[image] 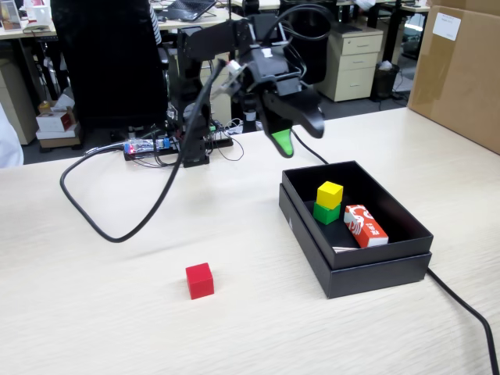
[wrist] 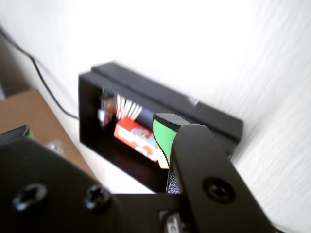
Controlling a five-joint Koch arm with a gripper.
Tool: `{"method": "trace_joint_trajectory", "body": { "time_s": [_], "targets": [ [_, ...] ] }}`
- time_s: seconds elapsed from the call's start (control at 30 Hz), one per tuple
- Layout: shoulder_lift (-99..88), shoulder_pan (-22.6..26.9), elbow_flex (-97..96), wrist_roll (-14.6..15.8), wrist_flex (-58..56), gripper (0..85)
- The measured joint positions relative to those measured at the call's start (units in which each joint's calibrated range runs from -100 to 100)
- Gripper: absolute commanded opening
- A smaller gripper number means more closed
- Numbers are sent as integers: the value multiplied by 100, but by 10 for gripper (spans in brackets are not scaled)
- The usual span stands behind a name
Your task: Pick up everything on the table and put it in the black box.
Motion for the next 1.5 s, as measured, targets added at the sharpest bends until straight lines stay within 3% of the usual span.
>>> {"method": "trace_joint_trajectory", "body": {
  "time_s": [0.3, 0.53, 1.0, 1.5],
  "targets": [
    [-1528, -611, -1607, -142, 0, 499],
    [-1450, -938, -1953, -283, 256, 495],
    [1903, -1211, -338, -596, 356, 485],
    [4388, -1343, 1178, -718, 348, 477]
  ]
}}
